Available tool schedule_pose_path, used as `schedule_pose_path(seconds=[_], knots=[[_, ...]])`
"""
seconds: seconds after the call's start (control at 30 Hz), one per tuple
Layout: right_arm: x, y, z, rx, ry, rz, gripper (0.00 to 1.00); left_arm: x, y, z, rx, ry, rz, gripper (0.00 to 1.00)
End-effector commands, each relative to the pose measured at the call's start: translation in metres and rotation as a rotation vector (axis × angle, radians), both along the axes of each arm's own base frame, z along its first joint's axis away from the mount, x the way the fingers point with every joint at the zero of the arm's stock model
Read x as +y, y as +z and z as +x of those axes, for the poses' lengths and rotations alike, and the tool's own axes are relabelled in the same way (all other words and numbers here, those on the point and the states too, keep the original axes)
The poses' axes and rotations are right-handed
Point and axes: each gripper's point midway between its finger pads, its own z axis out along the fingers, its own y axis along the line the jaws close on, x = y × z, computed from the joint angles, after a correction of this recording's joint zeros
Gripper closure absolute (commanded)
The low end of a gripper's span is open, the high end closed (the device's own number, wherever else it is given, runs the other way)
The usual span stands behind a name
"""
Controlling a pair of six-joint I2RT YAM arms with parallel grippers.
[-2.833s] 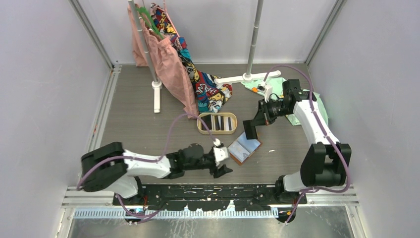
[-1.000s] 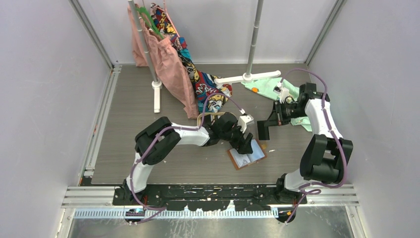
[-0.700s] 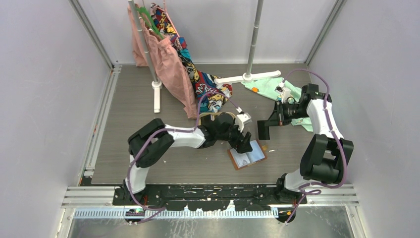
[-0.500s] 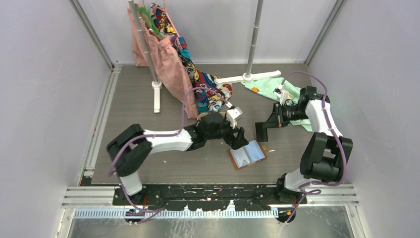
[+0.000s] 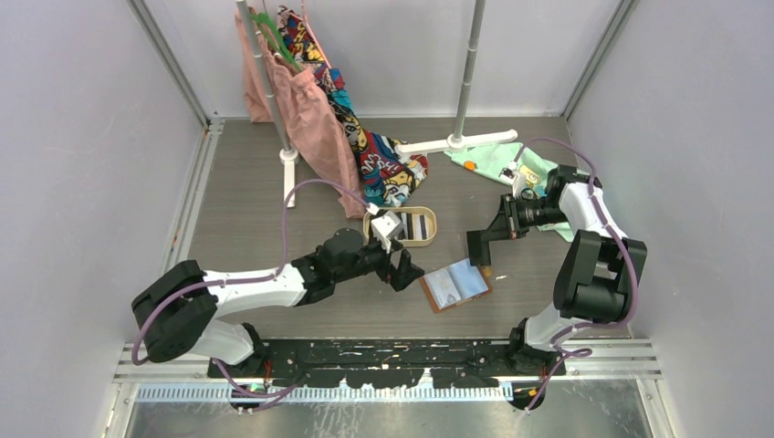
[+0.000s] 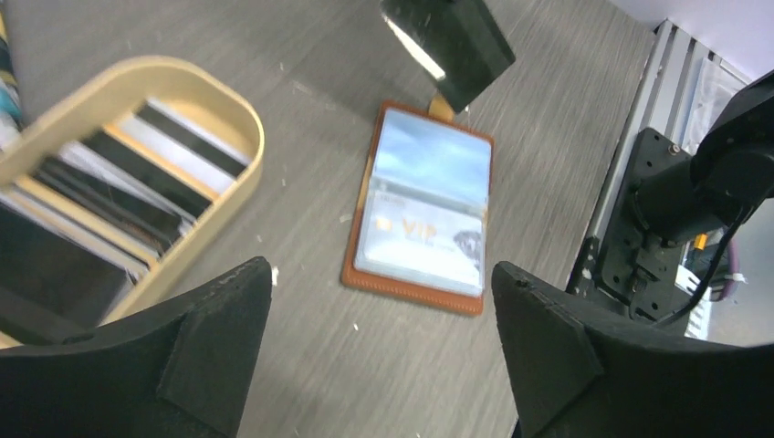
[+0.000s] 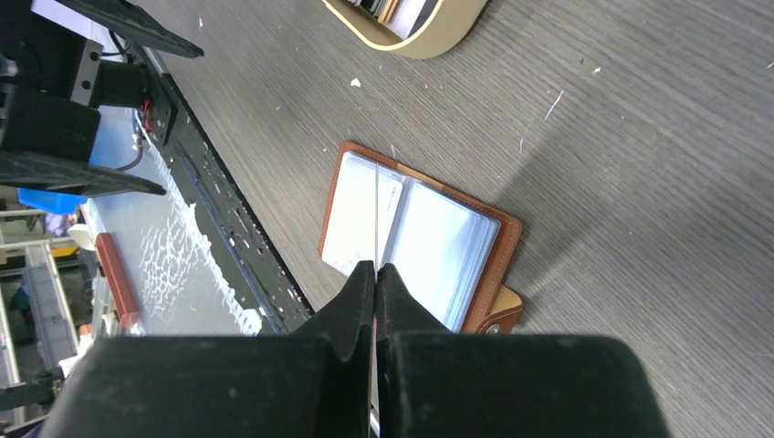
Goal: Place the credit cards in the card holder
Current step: Move the card holder to the center of the board.
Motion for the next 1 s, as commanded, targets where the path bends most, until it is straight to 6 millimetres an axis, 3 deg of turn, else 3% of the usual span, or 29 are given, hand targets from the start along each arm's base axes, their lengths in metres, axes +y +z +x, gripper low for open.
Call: schedule_pose_path(seconds=[0.0,0.1,0.27,0.57,0.7,0.83,0.97], knots=[[0.001,-0.003,0.0,0.004,0.012,0.025,0.99,0.002,0.003,-0.006,0.095,0.039,-0.097,0.15],[-0.002,-0.01,0.004,0.021,-0.01,-0.003,0.99,-0.003,-0.018,-0.017,0.197,0.072,-0.097,0.23],[-0.001,-0.018,0.004,0.049,-0.008,-0.012,0.99,-0.028,-0.053,-0.038,0.347,0.091,-0.081,0.32],[0.017,-0.02,-0.009,0.159,0.021,0.105,0.99,-0.036,-0.088,-0.028,0.537,0.265,-0.026,0.4],[0.023,-0.022,-0.006,0.168,0.011,0.1,0.99,-0.039,-0.097,-0.034,0.58,0.275,-0.011,0.41],[0.02,-0.022,-0.002,0.15,-0.002,0.073,0.99,-0.045,-0.096,-0.044,0.458,0.182,0.037,0.43],[0.02,-0.018,-0.004,0.125,0.013,0.07,0.99,-0.048,-0.089,-0.061,-0.036,-0.009,0.221,0.42]])
